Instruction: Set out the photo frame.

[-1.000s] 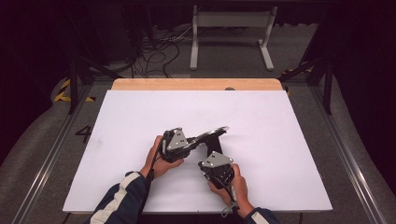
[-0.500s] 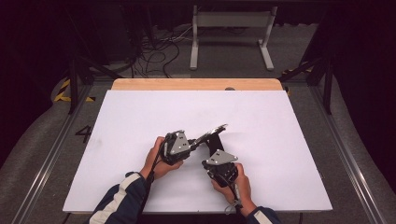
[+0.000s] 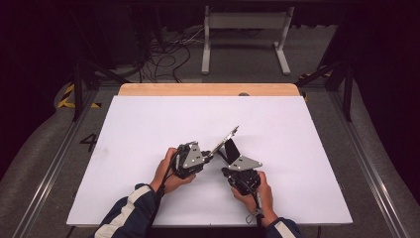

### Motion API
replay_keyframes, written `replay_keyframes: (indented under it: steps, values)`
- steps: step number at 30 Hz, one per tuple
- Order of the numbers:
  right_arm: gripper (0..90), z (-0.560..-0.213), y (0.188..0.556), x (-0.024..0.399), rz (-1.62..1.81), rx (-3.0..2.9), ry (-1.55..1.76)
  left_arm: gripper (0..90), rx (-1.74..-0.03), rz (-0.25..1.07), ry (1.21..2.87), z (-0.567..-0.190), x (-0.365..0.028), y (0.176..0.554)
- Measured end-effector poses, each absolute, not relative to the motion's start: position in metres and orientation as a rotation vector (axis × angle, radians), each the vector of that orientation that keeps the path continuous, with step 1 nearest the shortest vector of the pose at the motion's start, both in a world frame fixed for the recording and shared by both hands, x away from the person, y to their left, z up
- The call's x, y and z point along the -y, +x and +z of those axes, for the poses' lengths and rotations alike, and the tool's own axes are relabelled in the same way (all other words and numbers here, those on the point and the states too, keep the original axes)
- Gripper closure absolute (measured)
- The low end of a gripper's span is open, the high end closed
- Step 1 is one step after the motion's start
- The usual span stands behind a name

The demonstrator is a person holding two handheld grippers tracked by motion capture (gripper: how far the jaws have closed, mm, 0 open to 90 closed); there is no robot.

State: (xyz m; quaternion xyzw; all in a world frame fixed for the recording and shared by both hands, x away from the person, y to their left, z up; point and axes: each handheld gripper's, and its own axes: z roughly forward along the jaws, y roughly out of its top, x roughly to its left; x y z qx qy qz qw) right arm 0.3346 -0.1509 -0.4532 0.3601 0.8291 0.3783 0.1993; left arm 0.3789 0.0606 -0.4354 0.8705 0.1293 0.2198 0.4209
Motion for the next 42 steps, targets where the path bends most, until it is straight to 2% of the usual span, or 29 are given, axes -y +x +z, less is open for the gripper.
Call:
replay_keyframes:
  steps: [7,11,12,15,16,17,20,26,42]
  values:
    - [90.0,-0.454,0.335,0.153,1.064,-2.320,0.997,78.2,-0.339,0.541,2.161,-0.437,-0.061,0.378]
    - [90.0,-0.453,0.334,0.156,1.075,-2.324,0.994,74.8,-0.361,0.511,2.137,-0.440,-0.062,0.381]
    - [90.0,-0.451,0.333,0.157,1.077,-2.321,0.985,67.0,-0.384,0.507,2.138,-0.443,-0.062,0.384]
    - [90.0,-0.449,0.332,0.158,1.079,-2.320,0.981,51.0,-0.410,0.529,2.141,-0.445,-0.061,0.387]
    - [90.0,-0.449,0.332,0.158,1.078,-2.321,0.979,51.0,-0.427,0.555,2.144,-0.446,-0.061,0.389]
    - [90.0,-0.448,0.332,0.157,1.076,-2.320,0.974,46.7,-0.436,0.563,2.153,-0.448,-0.061,0.391]
    - [90.0,-0.449,0.331,0.155,1.069,-2.329,0.968,50.2,-0.421,0.497,2.128,-0.450,-0.063,0.394]
    - [90.0,-0.450,0.331,0.154,1.061,-2.328,0.973,71.5,-0.353,0.484,2.143,-0.450,-0.059,0.392]
    - [90.0,-0.457,0.332,0.154,0.985,-2.327,1.015,77.1,-0.344,0.581,2.185,-0.450,-0.055,0.389]
